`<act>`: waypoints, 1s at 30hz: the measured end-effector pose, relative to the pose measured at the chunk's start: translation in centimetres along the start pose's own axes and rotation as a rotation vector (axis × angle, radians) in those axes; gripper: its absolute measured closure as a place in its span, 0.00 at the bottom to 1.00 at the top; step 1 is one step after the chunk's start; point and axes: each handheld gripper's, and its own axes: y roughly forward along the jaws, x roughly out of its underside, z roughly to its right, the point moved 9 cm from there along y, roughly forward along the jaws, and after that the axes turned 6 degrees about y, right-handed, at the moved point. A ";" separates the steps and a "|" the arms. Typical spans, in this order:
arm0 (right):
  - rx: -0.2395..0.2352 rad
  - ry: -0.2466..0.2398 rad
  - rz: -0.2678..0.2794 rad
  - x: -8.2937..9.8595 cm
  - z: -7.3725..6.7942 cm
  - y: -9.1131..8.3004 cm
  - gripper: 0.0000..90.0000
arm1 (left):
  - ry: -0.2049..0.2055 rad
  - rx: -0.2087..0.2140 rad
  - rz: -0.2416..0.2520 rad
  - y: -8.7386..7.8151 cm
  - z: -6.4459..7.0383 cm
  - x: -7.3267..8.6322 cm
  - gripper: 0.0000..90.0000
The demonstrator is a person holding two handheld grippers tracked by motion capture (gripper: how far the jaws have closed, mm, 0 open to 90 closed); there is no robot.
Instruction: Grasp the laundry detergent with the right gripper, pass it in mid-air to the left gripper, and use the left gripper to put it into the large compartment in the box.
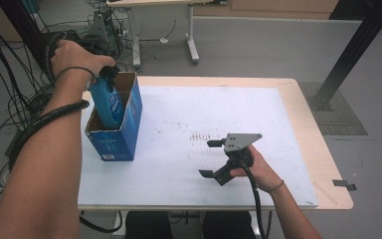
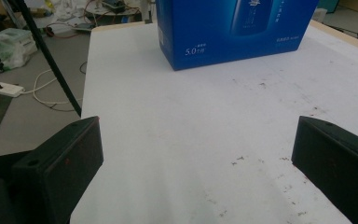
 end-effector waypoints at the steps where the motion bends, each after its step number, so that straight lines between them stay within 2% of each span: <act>1: -0.001 0.003 0.002 0.0 0.0 0.0 0.02 | -0.001 -0.002 -0.003 0.3 0.0 0.0 0.42; 14: -0.009 0.012 -0.007 0.3 0.1 0.2 0.02 | -0.007 0.023 -0.010 3.8 -0.5 0.0 0.41; 30: -0.007 0.016 -0.011 0.5 0.2 0.2 0.02 | -0.009 0.023 -0.024 6.9 -0.1 0.1 0.41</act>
